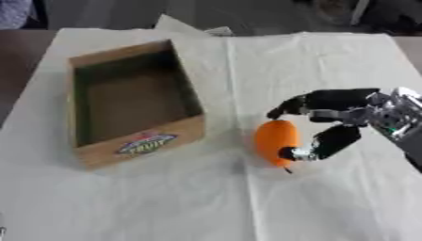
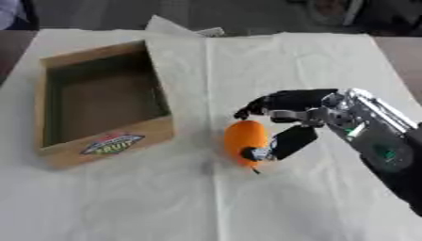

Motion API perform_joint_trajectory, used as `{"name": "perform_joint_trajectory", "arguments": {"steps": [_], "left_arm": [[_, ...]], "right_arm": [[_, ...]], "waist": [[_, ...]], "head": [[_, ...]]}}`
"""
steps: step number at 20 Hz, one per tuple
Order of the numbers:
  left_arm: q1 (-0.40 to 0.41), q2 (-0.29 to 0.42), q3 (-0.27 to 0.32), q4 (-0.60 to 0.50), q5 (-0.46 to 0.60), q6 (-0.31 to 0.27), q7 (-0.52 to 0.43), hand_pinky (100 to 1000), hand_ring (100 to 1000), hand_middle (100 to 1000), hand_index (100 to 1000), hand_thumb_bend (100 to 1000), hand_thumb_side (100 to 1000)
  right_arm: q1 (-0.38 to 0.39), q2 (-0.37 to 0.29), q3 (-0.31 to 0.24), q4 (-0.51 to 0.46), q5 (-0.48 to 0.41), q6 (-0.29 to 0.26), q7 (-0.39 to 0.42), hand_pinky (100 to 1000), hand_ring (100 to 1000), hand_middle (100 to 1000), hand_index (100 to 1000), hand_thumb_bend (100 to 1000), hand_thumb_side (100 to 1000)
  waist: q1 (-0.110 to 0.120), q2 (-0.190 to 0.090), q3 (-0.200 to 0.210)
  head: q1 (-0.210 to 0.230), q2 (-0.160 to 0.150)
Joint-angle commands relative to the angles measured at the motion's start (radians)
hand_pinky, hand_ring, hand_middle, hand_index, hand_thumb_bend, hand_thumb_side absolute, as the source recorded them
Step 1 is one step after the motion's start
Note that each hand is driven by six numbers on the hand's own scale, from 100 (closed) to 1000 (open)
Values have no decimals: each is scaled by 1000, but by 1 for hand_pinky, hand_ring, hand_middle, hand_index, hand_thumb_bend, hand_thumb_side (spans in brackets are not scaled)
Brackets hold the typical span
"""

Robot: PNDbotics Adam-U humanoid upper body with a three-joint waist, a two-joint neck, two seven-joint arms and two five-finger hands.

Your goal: Pick up objects on the table and place them in the box.

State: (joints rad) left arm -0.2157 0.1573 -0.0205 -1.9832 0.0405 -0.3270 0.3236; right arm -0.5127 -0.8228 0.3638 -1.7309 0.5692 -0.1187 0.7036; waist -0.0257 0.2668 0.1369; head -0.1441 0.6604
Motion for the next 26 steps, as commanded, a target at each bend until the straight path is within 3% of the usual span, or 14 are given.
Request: {"name": "perform_joint_trajectory", "arguments": {"steps": [1,8,10,13,16,17,18,21,23,24,26], "left_arm": [[-5,6,-2,-17,-9,1,-5,404,510,634,671,100,985],[-7,2,-5,-17,-14,1,-8,401,509,634,670,100,986],[-7,2,-6,-17,-15,2,-8,401,509,634,669,100,986],[-9,1,-8,-17,-14,2,-9,401,509,634,669,100,986],[-10,0,-9,-17,-14,3,-10,400,509,634,669,100,987],[-10,0,-9,-17,-14,3,-11,400,509,634,669,100,987],[-10,0,-9,-17,-13,3,-11,400,509,634,668,100,987],[-11,-1,-11,-17,-13,4,-13,400,509,634,668,100,983],[-11,-1,-11,-17,-12,5,-15,400,509,635,668,100,988],[-11,-1,-11,-17,-12,5,-15,400,509,635,668,100,988],[-12,-1,-11,-17,-12,6,-16,400,509,635,668,100,988]], "right_arm": [[-10,-14,-2,10,39,-17,-9,981,972,860,1000,356,842],[-16,-2,22,32,72,-43,2,964,953,791,1000,332,826],[-17,0,21,32,71,-44,0,948,936,740,944,294,794],[-22,1,17,30,78,-35,-23,916,903,628,843,211,702],[-28,5,15,31,91,-20,-61,894,880,560,792,100,528],[-29,5,16,32,95,-14,-74,894,880,560,792,100,528],[-31,6,17,34,101,-9,-85,885,872,533,770,100,459],[-33,10,21,42,111,2,-109,873,856,481,721,100,373],[-35,11,23,43,111,6,-123,866,849,468,698,100,262],[-36,11,24,41,110,7,-130,859,843,459,684,100,157],[-37,11,25,32,103,11,-143,851,835,453,669,100,155]], "waist": [[2,-10,2],[1,3,13],[1,4,15],[0,5,18],[-1,6,21],[-1,7,22],[-1,7,24],[-2,8,27],[-3,8,28],[-4,8,28],[-5,8,27]], "head": [[-3,-13],[-8,-14],[-7,-12],[-6,-14],[-7,-16],[-7,-16],[-8,-16],[-10,-18],[-9,-19],[-8,-19],[-7,-19]]}}
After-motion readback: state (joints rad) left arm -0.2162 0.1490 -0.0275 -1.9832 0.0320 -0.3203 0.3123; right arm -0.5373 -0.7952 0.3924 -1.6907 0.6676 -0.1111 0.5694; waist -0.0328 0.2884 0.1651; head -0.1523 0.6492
